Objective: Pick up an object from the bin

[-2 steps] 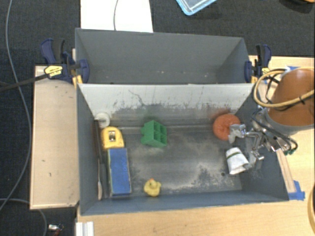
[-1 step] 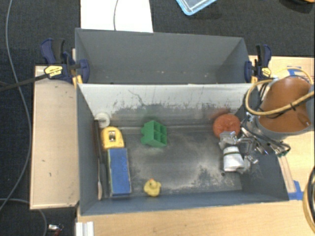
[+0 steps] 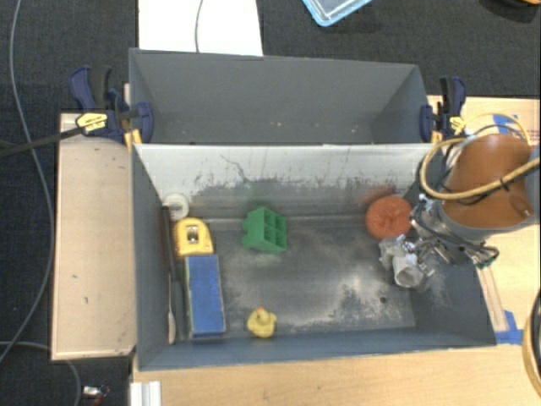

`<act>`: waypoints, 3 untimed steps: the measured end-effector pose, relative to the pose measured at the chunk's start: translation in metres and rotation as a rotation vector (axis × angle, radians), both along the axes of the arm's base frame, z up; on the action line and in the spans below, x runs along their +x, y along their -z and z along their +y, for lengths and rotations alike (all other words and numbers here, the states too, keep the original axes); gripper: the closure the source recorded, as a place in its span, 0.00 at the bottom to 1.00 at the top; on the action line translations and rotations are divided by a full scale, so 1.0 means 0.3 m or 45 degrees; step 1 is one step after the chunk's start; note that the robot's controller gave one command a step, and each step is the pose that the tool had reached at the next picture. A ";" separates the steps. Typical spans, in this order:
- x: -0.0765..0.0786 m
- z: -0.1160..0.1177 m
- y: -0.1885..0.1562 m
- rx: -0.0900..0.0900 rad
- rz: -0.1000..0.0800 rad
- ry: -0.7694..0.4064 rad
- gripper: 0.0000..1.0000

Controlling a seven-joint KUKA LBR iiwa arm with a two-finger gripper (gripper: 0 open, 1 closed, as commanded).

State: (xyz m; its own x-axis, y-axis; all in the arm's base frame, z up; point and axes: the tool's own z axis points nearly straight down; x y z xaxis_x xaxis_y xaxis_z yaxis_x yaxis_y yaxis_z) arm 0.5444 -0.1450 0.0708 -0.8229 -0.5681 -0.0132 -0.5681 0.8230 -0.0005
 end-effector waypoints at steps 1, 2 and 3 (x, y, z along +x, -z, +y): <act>0.000 0.000 0.000 0.000 0.000 0.000 1.00; -0.004 -0.001 -0.112 0.000 0.004 0.005 1.00; -0.007 0.000 -0.240 0.001 0.008 0.007 1.00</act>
Offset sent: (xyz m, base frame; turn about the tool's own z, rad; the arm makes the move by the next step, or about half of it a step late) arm 0.0000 0.0001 0.0523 0.0001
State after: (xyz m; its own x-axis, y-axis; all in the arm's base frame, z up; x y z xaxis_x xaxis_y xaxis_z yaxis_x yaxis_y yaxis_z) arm 0.5424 -0.1449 0.1427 -0.8261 -0.5634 -0.0085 -0.5635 0.8261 0.0041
